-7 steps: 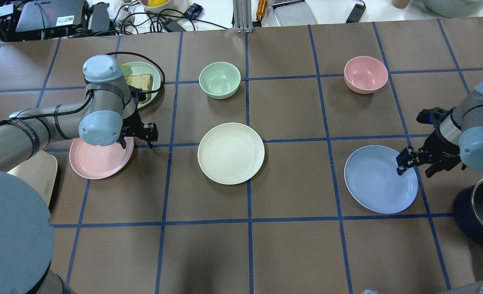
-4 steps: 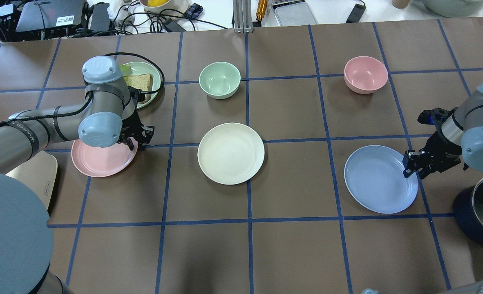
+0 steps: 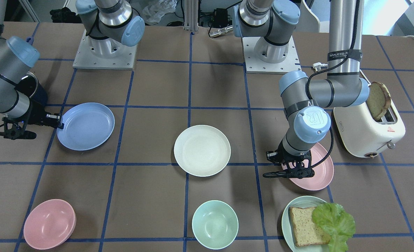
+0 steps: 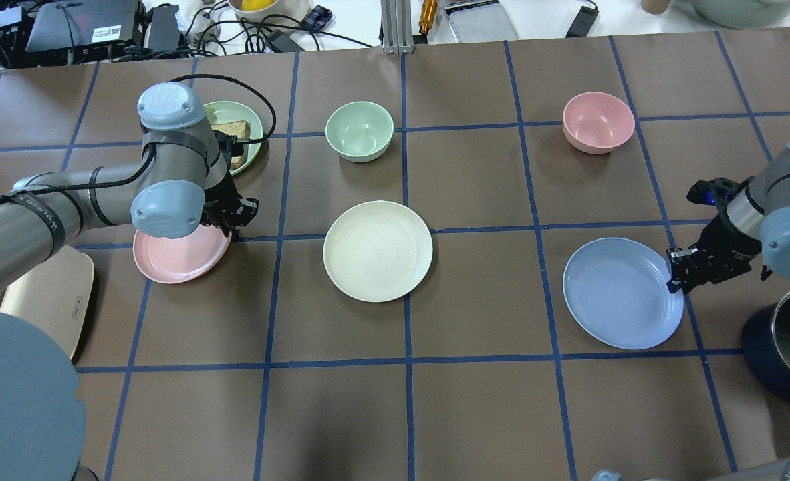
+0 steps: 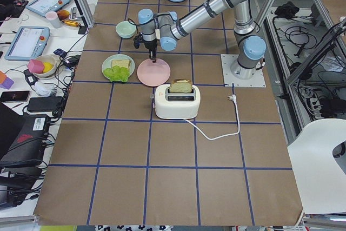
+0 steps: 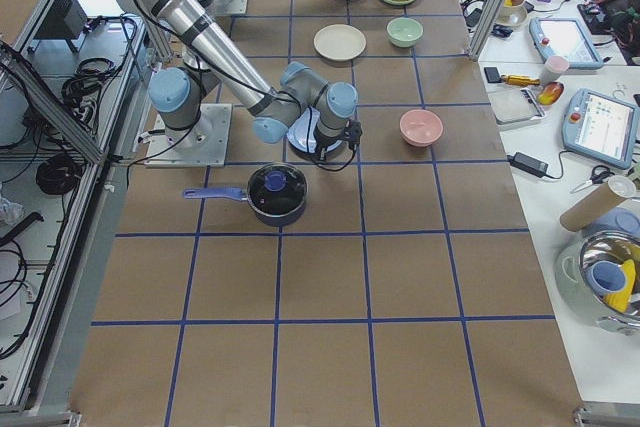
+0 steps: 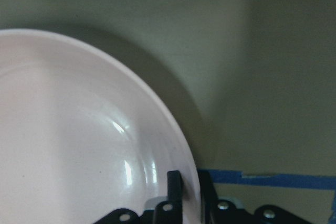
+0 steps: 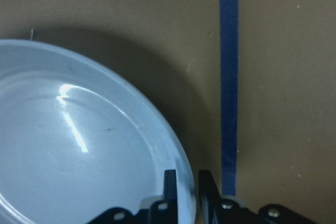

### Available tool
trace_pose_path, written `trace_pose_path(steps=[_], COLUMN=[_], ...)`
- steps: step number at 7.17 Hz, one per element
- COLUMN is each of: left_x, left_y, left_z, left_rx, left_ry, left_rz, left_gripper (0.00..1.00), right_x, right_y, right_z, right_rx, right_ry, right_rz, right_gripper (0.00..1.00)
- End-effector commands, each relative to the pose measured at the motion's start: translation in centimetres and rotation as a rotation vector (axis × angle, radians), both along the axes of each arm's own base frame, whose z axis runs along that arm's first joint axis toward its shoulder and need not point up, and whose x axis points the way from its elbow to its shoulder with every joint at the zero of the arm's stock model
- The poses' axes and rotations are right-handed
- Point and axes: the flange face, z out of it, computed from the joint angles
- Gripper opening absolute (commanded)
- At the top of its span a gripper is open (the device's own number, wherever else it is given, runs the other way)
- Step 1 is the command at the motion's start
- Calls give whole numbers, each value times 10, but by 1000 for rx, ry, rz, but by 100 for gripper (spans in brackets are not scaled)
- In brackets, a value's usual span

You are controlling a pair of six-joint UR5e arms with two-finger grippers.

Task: Stack three plates with pink and blue
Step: 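Carry the pink plate onto the cream plate with the left gripper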

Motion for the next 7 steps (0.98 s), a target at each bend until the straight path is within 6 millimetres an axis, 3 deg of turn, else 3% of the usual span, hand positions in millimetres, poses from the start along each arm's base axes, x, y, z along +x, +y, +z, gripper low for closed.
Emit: trace_pose_path(steps=[1,3,4,5,7], left_x=[-64,-143,-183,-220,-297], left_y=[-2,-5,-3,7,30], left_z=[37,61,72,74,69], left_rx=[-37,-54,-74,-64,-87], left_ry=[6,1,5,-1,7], left_rz=[-4,47,70,108,138], left_gripper=[0,0,0,0,0], right_x=[2,-3,-3,-11,-13], right_y=[1,-4,-11,-26,-35], right_z=[-1,32,70,93,119], right_rx=[0,-2,-1,20,13], right_ry=[-35,-32,-37,-49,-50], right_rz=[16,23,26,31,32], right_gripper=[0,0,0,0,0])
